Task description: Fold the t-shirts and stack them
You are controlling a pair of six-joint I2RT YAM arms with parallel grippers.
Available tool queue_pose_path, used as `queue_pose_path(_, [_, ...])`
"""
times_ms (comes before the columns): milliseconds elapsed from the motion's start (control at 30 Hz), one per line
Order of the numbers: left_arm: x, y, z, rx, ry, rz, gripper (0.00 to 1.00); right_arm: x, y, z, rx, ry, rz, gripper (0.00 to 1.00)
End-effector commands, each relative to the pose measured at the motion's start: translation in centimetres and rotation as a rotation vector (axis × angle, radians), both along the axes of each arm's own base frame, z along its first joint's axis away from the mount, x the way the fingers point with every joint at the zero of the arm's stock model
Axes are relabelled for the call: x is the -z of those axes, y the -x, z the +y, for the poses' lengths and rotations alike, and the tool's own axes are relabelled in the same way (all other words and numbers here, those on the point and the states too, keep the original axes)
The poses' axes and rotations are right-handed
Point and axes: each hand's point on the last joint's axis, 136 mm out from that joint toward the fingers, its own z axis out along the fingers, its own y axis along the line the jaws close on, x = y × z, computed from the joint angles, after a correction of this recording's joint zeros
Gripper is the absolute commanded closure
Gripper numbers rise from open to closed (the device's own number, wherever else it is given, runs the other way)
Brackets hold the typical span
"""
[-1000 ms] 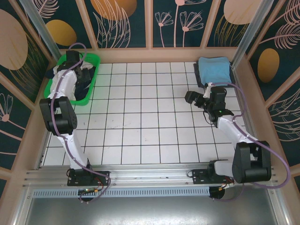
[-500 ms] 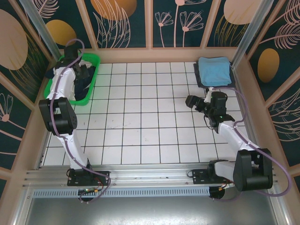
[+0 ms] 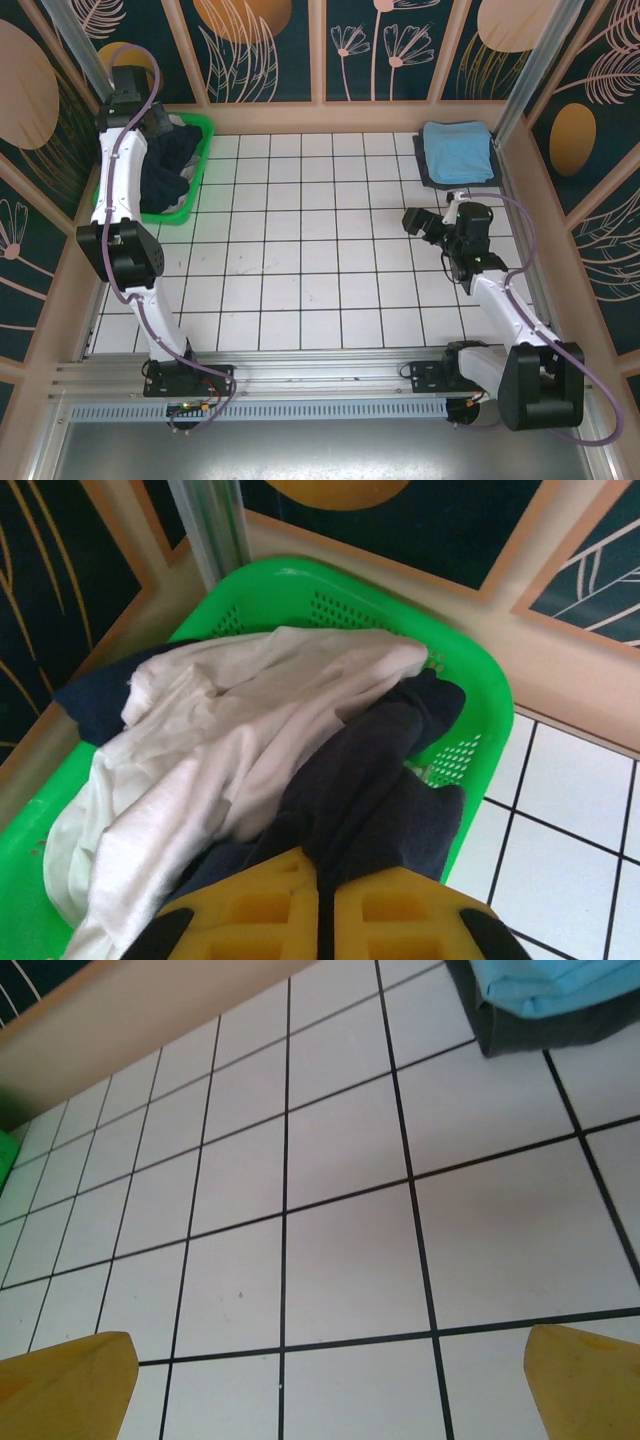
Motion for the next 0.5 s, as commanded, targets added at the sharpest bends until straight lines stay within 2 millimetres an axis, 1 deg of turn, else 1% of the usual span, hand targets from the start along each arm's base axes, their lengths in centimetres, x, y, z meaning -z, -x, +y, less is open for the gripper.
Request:
queue_pose_path(0, [2.3,-0.2,2.6,-0.082,-0.013,0.047,0.84,0.1,0.5,-0.6,0.01,0.012,-0.018,0.01])
queue_pose_path(33, [3.9,-0.3,2.8,-0.081,0.001,0.085,0.84,0.2,0.5,-0.6,0.009,0.008,-0.016,0.01])
queue_pose_path(67, [5.5,-0.3,2.8,-0.078,0.009,0.123,0.72,0.3,0.6,-0.6,0.008,0.007,-0.013,0.01])
queue_pose_path(100, [6.4,-0.3,2.5,-0.061,0.02,0.145,0.62,0.5,0.6,-0.7,0.008,0.009,-0.008,0.01])
queue_pose_path(133, [7.5,-0.3,1.9,-0.034,0.043,0.162,0.56,0.6,0.7,-0.8,0.01,0.01,-0.004,0.01])
queue_pose_path(167, [8.2,-0.2,1.3,-0.01,0.07,0.164,0.52,0.8,0.7,-0.9,0.012,0.014,0.0,0.01])
queue_pose_path(300, [9.0,0.3,-1.3,0.095,0.162,0.109,0.45,0.9,0.7,-1.1,0.014,0.015,0.003,0.01])
queue_pose_path(333, [9.2,0.4,-1.8,0.116,0.182,0.098,0.44,0.9,0.7,-1.2,0.016,0.012,0.0,0.01])
queue_pose_path(400, [9.8,0.7,-2.9,0.156,0.225,0.1,0.47,0.9,0.6,-1.1,0.014,0.006,-0.003,0.01])
queue_pose_path(467, [10.4,1.1,-3.4,0.169,0.246,0.106,0.45,1.0,0.6,-1.1,0.01,-0.002,-0.001,0.01])
